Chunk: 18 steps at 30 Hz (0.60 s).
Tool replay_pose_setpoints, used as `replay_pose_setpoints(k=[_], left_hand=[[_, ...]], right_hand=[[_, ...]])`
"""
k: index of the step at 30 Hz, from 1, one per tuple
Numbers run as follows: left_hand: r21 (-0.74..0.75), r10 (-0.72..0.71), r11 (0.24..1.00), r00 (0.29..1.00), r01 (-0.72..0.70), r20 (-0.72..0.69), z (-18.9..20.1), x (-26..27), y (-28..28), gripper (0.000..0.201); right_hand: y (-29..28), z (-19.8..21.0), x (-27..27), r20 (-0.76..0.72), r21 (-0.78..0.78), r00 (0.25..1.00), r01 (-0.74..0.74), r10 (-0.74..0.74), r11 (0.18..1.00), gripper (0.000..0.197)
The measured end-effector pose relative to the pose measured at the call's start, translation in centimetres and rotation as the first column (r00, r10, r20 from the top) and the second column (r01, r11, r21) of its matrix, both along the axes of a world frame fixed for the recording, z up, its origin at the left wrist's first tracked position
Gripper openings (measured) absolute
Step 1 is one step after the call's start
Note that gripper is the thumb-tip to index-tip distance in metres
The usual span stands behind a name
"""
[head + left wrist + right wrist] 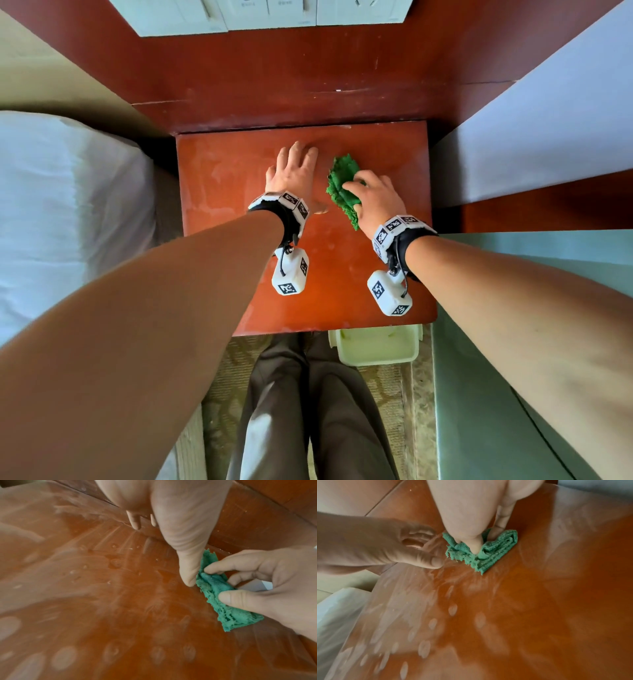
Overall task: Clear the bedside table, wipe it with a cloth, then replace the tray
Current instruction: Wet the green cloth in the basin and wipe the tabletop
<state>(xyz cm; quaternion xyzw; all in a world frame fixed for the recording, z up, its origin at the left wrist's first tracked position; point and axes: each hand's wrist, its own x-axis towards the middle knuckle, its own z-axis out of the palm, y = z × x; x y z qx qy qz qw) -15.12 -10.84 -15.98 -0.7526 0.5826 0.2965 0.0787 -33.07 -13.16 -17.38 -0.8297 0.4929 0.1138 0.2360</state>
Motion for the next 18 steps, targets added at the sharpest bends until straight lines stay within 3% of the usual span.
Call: replay_pose_setpoints(k=[5,12,18], left_hand=[[0.055,0.09,0.994,0.995,-0.092,0.034,0.7,4.2,3.0,0.1],[0.078,0.235,0.967,0.966,-0.244,0.109,1.3,10.6,9.4,0.108],[0.06,0.242,0.967,0.965,-0.249,0.105,0.4,11.8,15.1,0.115]], right_hand=[[0.4,0.1,1.3,0.028,0.01,0.996,0.079,-0.079,0.997,0.053],[1.6,0.3,3.6,0.085,0.007,0.941,0.329,-0.329,0.944,0.047],[1.5,0.2,4.8,-0.05,-0.045,0.955,0.289,-0.291,0.956,0.043]])
